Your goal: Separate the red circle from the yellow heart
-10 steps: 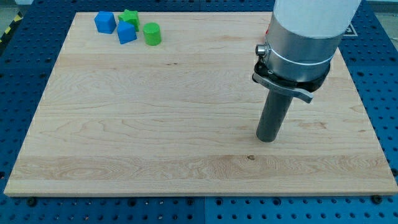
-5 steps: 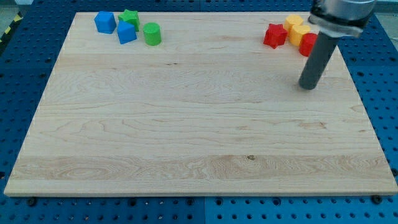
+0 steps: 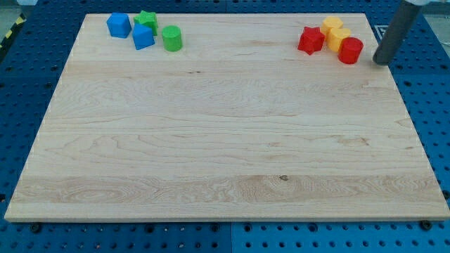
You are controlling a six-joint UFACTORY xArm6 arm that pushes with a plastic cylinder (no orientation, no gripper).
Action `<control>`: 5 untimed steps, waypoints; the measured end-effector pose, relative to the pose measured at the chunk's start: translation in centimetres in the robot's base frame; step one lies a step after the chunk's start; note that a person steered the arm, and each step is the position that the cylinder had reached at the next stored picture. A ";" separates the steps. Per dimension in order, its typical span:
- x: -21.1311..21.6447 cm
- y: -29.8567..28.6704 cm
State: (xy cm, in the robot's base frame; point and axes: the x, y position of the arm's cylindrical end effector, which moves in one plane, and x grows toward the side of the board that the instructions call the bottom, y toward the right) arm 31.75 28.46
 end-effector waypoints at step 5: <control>0.7 -7.5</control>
State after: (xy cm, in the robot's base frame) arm 32.48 20.95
